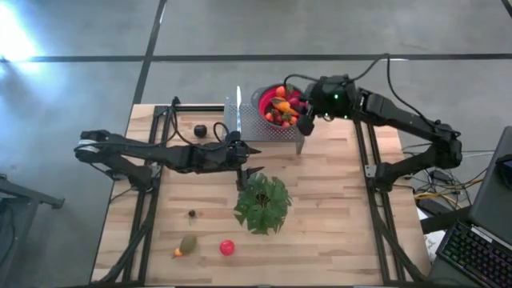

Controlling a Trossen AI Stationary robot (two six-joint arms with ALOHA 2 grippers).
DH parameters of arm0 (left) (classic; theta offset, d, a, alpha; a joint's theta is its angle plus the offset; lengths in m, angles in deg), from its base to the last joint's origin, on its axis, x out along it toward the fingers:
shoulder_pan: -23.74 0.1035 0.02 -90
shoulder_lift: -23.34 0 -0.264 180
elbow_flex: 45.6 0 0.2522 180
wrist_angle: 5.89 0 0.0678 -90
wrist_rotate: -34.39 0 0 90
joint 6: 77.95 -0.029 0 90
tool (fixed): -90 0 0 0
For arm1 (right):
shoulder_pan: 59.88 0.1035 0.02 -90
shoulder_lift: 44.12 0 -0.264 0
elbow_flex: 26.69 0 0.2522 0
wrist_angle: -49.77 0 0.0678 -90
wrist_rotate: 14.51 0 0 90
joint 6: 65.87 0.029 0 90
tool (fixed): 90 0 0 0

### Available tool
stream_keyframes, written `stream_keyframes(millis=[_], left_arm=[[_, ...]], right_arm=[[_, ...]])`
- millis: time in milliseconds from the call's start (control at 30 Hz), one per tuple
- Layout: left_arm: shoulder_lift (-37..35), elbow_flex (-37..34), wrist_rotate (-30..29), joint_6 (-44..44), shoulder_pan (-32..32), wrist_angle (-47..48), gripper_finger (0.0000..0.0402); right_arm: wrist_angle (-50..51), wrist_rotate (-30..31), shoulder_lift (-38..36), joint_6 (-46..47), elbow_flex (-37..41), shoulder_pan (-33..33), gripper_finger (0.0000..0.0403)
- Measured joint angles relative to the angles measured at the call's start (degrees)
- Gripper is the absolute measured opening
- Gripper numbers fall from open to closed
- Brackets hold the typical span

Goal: Pick & Place Fruit
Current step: Put the red strawberry into the red strainer bowl on the shelf

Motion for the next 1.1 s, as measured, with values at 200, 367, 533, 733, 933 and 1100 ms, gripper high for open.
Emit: stream_keyframes(millis=[200, 367, 533, 733, 933, 1100], left_arm=[[0.02, -0.02, 0.02, 1.01, 0.00, -0.09, 0.0257], [0.02, -0.02, 0.04, 1.24, -0.08, -0.07, 0.0257], [0.02, -0.07, 0.09, 1.31, -0.47, 0.45, 0.0257], [0.02, -0.08, 0.09, 1.33, -0.57, 0.74, 0.0257], [0.02, -0.15, 0.09, 1.33, -0.57, 1.18, 0.0257], [0.04, -0.27, 0.09, 1.33, -0.57, 1.16, 0.0257]], right_arm=[[0.04, -2.12, 1.25, 0.51, 0.01, -4.31, 0.0147], [0.71, -2.25, 5.71, -0.84, -1.69, -6.10, 0.0143], [4.93, -2.34, 11.71, -1.45, -6.24, -7.77, 0.0147], [11.22, -2.20, 18.59, -1.57, -12.44, -9.26, 0.0144], [15.35, -2.21, 24.02, -1.69, -17.30, -9.43, 0.0144], [18.31, -2.19, 26.88, -1.63, -19.90, -9.43, 0.0161]])
